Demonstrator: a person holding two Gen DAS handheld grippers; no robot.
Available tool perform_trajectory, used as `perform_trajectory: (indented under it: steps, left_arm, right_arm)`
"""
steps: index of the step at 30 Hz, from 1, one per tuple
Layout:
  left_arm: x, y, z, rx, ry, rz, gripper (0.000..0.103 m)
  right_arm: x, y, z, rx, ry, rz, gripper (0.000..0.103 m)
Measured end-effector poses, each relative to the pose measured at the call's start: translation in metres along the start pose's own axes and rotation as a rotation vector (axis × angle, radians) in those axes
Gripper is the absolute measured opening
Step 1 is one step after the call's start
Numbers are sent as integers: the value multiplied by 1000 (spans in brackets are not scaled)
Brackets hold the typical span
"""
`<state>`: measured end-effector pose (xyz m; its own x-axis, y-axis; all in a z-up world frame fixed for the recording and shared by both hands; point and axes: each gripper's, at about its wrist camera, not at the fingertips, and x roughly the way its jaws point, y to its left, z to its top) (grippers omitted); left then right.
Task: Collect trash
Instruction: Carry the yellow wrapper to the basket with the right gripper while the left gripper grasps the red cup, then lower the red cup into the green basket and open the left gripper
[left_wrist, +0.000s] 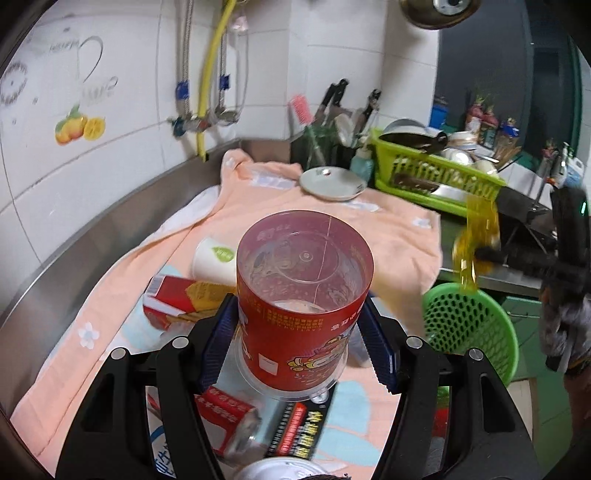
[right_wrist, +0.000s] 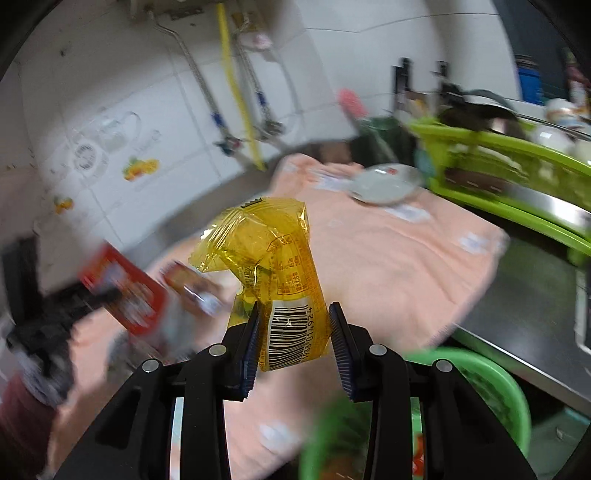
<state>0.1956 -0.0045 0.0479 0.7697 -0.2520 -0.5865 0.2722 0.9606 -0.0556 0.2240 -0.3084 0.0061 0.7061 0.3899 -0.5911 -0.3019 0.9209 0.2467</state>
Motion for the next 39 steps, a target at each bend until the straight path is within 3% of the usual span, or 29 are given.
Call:
perform_trajectory:
  steps: [6,12,15,17,26,30,39]
  left_arm:
    - [-17,-34,7,12,-33,-83,64]
    - [-11,-79,12,51,-35,-153,64]
    - [-3,-102,12,72,-24,-182,64]
    - [2,-114,12,77,-15,-201,64]
    - [35,-180,9,136,34,-286,64]
    - [55,-207,1,165,70,-314,64]
    - [133,-266,-35,206,245,-347,64]
  right_arm:
    - [-17,-52,-59,55,101,-177,35]
    - [-13,-92,-97,123,191,-234,35]
    - [-13,-106,-107,159,201,-225,43]
    - [-15,-112,-111,175,190,-216,56]
    - [-46,-123,-110,182,118,-228,74]
    - [-72,-127,-113,182,69,-221,79]
    - [-132,-129,-127,161,-47,-260,87]
